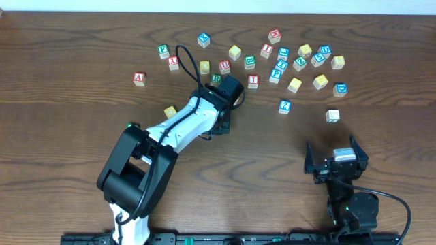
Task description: Spell out NEURIPS
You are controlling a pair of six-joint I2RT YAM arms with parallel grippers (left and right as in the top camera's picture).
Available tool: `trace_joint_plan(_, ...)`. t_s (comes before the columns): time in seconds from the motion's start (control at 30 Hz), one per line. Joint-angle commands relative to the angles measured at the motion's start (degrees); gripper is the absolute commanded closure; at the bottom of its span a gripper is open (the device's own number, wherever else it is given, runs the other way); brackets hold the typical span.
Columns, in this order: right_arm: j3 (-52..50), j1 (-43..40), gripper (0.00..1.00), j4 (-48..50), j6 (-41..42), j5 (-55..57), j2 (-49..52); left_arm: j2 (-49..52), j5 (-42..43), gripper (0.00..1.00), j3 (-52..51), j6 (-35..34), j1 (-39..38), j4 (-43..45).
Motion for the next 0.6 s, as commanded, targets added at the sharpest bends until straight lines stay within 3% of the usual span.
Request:
trace_joint_plan(0.0,-0.09,-0.52,0.01,-0.22,-0.39,-0.04,-0.28,-0.52,1.86,0.78,-1.60,-0.59,0.22,-1.01)
trace_joint_plan(0.57,-0.09,-0.52,0.01,-0.24,-0.39,-0.04,-0.28,-0.52,3.39,0.78,-1.77,-0.61,0.20,-2.10)
